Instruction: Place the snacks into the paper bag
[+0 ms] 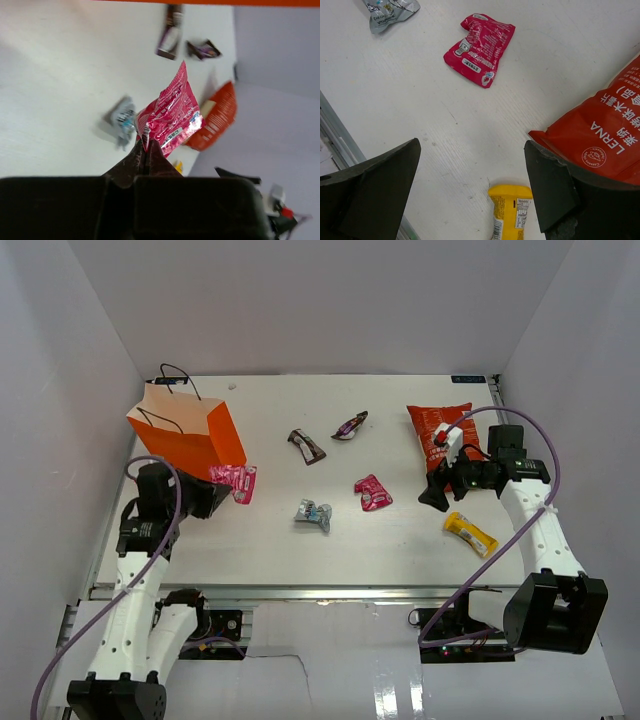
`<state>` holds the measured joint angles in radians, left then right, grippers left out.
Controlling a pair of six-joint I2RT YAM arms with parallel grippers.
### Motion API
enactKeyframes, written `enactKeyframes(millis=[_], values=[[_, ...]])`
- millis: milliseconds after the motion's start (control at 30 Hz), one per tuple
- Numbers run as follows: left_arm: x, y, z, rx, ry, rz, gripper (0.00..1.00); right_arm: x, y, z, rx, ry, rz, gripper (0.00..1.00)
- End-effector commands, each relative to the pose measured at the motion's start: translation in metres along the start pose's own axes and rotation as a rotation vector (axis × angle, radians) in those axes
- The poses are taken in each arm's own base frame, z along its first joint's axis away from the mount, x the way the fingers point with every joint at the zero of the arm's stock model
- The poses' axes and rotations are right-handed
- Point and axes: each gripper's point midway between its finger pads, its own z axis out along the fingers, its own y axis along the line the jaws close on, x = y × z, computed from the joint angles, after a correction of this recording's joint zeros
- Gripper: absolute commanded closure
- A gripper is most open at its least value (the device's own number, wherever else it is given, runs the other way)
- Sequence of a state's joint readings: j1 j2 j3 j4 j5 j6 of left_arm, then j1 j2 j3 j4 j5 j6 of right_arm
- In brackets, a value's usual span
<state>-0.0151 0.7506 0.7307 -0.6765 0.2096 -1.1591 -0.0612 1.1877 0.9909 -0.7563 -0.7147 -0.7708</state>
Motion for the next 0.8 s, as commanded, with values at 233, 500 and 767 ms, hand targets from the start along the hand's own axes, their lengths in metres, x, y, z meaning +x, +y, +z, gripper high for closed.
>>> enactKeyframes(millis=[233, 500, 767], values=[[-0.038, -0.158, -0.069, 0.331, -0.061, 0.183, 1.0, -0.032, -0.011, -0.005, 0.012, -0.076, -0.049, 0.1], [-0.132, -0.196, -0.058, 0.112, -0.393, 0.229, 1.0, -0.034, -0.01, -0.009, 0.025, -0.078, -0.065, 0.1], [-0.154, -0.176, -0.034, -0.039, -0.447, 0.293, 1.0, -0.031, -0.011, -0.009, 0.034, -0.072, -0.071, 0.1]])
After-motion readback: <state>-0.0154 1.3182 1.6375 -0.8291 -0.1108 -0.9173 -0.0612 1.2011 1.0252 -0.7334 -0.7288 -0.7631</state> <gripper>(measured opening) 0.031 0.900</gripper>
